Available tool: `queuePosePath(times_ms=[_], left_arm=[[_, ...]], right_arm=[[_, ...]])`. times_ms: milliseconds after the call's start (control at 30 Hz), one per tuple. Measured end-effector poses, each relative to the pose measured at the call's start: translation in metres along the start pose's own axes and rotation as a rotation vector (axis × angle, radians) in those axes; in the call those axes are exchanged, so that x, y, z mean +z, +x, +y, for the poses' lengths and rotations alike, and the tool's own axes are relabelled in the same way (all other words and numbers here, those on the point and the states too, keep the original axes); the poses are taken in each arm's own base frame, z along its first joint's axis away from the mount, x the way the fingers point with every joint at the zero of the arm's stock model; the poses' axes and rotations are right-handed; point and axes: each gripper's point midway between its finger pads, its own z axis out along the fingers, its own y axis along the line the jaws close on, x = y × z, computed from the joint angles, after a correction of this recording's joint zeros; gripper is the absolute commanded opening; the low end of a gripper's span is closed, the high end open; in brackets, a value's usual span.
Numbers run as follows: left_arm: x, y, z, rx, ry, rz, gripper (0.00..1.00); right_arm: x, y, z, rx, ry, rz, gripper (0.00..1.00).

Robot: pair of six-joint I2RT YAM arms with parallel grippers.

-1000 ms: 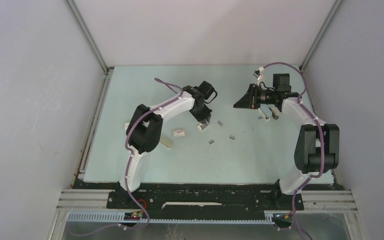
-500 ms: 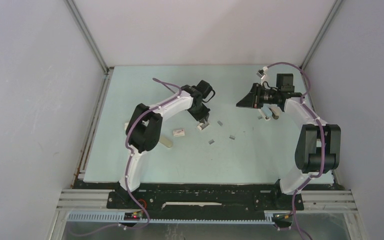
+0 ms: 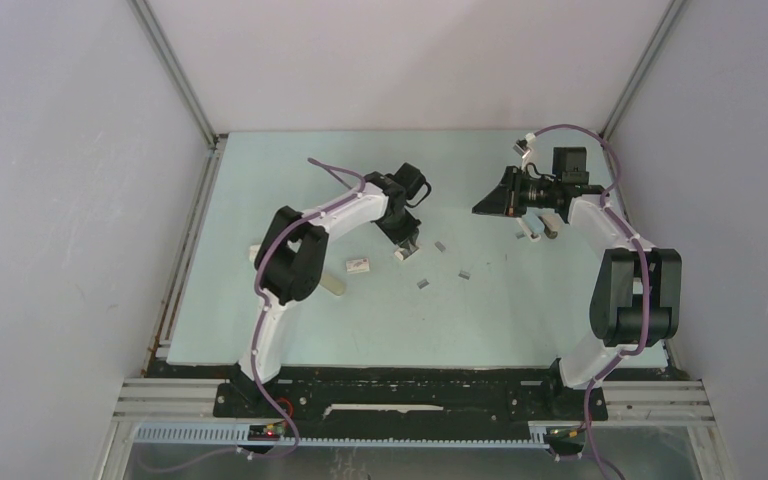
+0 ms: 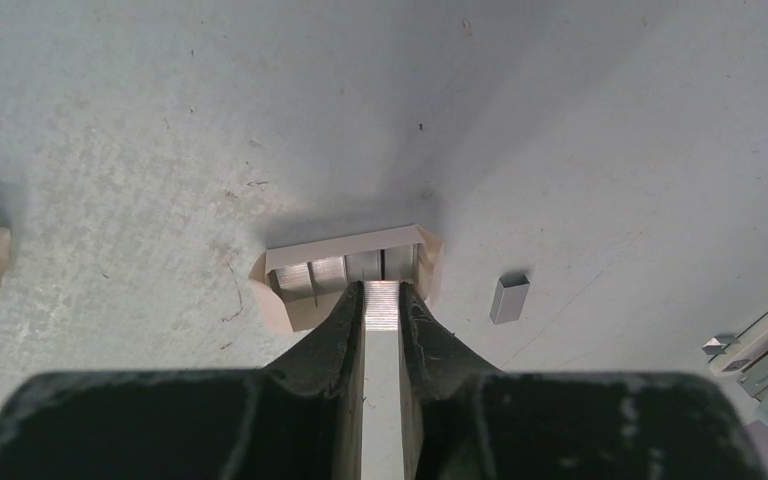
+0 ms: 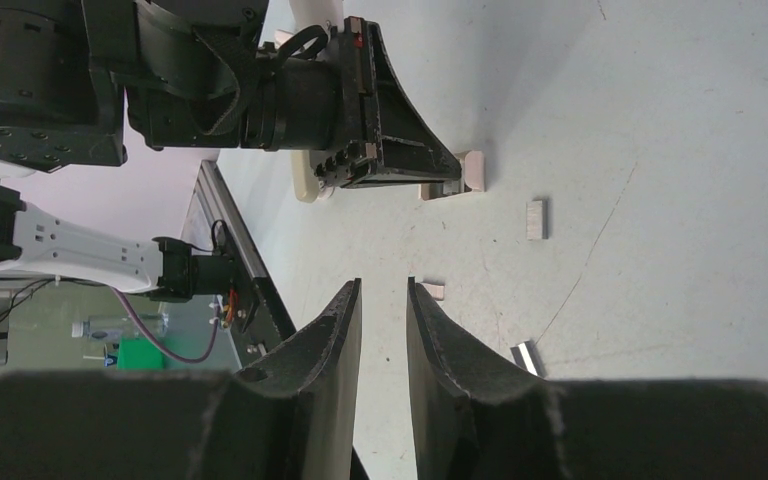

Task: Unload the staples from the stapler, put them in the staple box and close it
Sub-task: Place the staple in the staple box.

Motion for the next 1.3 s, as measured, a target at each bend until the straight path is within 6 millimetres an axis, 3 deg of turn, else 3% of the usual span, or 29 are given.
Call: queuePosePath(times_ms=[333,567,1300], left_arm=[[0.0088,0.0,0.0031,-0.001,-0.017,0.004,0.09],[0.0056,-0.003,-0.006,-0.004,0.008,-0.003,0.09],[0.0069,-0.0027,-0.0053,0.0,0.005,-0.002,0.15]], right_arm=[[-0.0011,-0.0007,-0.001,0.001,0.002,-0.003,0.31],[-0.0011,-0.0008,-0.0009,0.001,0.002,-0.003,0.31],[0.0001,0.0009,-0.0027,0.01,-0.003,0.003,0.31]])
